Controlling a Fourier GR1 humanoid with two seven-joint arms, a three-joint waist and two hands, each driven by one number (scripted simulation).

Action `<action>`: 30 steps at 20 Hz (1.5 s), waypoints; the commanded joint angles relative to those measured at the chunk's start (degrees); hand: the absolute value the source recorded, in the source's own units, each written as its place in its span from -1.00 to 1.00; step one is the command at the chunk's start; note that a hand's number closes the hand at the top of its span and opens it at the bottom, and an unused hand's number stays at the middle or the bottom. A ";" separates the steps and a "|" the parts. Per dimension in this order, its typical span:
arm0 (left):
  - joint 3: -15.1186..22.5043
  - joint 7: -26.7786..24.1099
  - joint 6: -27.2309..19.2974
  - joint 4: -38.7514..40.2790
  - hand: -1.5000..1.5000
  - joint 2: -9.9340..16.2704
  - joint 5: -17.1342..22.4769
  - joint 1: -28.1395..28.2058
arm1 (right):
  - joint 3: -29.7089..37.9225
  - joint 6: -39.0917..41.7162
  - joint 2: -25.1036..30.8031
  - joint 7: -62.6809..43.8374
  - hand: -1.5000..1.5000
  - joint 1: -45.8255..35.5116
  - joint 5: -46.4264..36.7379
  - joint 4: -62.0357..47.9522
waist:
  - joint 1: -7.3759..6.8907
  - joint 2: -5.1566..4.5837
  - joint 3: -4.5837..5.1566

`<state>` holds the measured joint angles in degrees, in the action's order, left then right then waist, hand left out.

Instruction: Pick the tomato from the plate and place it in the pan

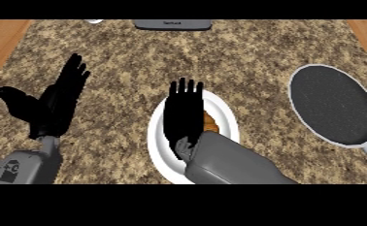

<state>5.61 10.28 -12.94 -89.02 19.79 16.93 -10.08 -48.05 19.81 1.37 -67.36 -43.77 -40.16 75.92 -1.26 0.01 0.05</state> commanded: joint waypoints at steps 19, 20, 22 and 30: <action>-3.61 -2.23 2.37 4.68 0.00 -3.02 -2.26 -2.34 | -3.64 -15.46 -1.33 6.14 1.00 -6.27 4.74 -20.39 | 0.09 -0.24 -0.04; -2.11 -1.64 2.84 0.24 0.00 -2.42 -2.95 0.65 | -7.21 -18.33 -1.33 5.90 1.00 -5.21 5.53 -22.22 | -0.62 -0.25 -0.05; -3.12 0.22 3.24 -1.05 0.00 -2.02 -2.33 1.25 | -7.30 -19.83 -1.34 7.86 1.00 -4.09 3.75 -22.87 | -0.33 -0.19 -0.06; -4.57 1.64 5.08 -3.37 0.00 -2.10 -2.51 2.91 | -4.63 -22.01 -1.34 11.56 1.00 -5.12 3.24 -24.21 | 0.20 -0.09 -0.06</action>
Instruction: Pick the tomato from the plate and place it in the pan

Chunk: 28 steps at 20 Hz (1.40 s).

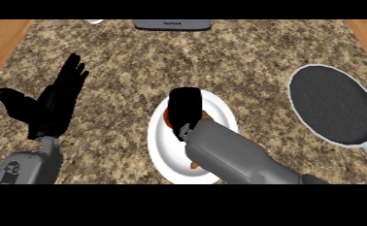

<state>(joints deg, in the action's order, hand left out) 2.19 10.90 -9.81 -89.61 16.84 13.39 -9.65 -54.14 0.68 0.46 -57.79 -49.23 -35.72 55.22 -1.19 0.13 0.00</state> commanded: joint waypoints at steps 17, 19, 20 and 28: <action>-3.88 2.42 -0.31 -3.40 0.00 0.95 1.18 4.81 | -3.64 -2.90 40.66 10.47 1.00 18.42 -11.53 65.93 | 5.55 1.49 0.01; -3.80 1.90 -0.96 -2.68 0.00 0.67 0.29 4.28 | -1.82 -2.76 45.59 9.22 1.00 20.78 -12.70 74.30 | 5.50 1.13 0.00; -2.73 1.66 -0.56 -4.41 0.00 0.26 0.05 5.94 | 0.82 -2.28 49.29 9.21 1.00 21.57 -11.98 77.40 | 4.76 1.03 -0.03; -2.96 1.84 1.02 -5.45 0.00 1.00 -0.44 4.39 | 18.68 -3.23 58.88 9.09 1.00 31.29 -1.80 87.11 | 2.21 0.06 -0.04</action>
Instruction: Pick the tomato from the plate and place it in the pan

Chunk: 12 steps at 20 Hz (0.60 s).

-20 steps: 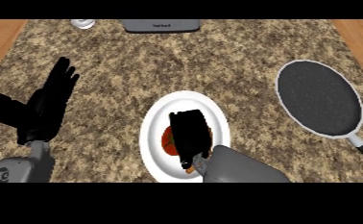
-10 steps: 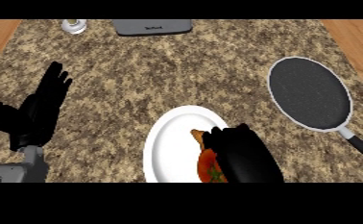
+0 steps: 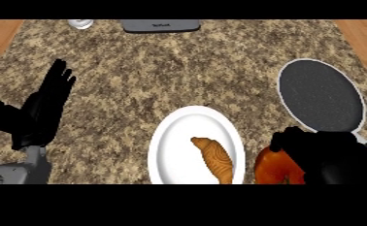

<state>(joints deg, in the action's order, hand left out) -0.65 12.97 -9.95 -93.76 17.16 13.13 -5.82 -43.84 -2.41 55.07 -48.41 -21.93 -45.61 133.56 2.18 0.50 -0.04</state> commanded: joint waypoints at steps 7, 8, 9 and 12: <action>0.00 -0.23 0.93 0.96 0.00 -1.16 -0.12 -1.18 | 24.76 -10.05 7.87 13.19 1.00 14.51 17.39 -2.63 | -0.64 -0.41 -0.10; 0.19 0.25 -0.58 1.99 0.00 -1.44 -1.51 -3.08 | 28.35 -9.53 7.79 15.19 1.00 13.07 21.27 -5.72 | -0.86 -0.54 -0.09; -0.36 -2.02 1.31 3.29 0.00 -1.35 -0.57 -1.77 | 30.89 -10.74 7.98 19.86 1.00 13.84 23.28 -9.93 | -1.09 -0.62 -0.09; -0.02 -3.82 2.24 5.20 0.00 -2.09 -0.91 -2.61 | 36.04 -10.83 6.15 28.50 1.00 13.79 28.16 -19.40 | -1.70 -0.71 -0.05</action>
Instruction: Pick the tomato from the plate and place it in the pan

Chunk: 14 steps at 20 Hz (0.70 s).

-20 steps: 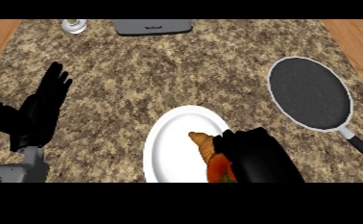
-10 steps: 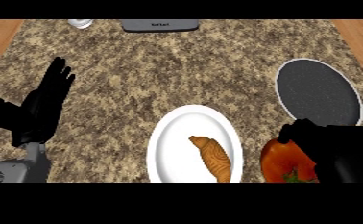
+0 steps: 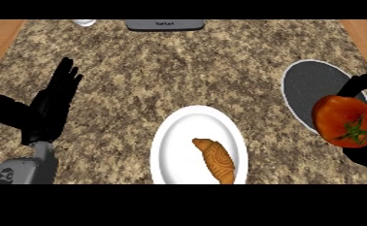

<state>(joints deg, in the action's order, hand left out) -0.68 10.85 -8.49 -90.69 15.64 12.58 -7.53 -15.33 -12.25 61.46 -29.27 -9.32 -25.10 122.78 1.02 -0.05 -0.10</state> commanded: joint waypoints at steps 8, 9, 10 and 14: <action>-0.93 -0.17 1.84 3.41 0.00 -0.07 -0.40 -3.19 | 12.16 -0.18 -6.89 35.23 1.00 -1.36 10.77 -35.30 | -1.76 -0.31 0.05; 0.81 1.20 0.13 0.18 0.00 -1.35 -1.55 -1.99 | 11.37 -0.75 -8.19 39.20 1.00 0.44 10.12 -38.13 | -1.84 -0.24 0.01; -0.46 -0.95 1.93 2.74 0.00 -0.60 -0.92 -2.51 | 13.25 3.41 -7.20 40.27 1.00 -4.67 13.18 -42.01 | -2.07 -0.31 0.05; 1.35 2.36 0.60 1.97 0.00 -1.75 -2.20 -4.32 | 11.29 4.70 -11.18 51.49 1.00 -8.89 10.98 -55.25 | -2.50 -0.52 0.00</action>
<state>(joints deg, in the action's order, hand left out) -0.15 12.89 -7.88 -90.44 14.73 11.21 -10.18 -3.91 -9.48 53.10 11.85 -14.42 -14.13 79.65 -1.18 -0.39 -0.09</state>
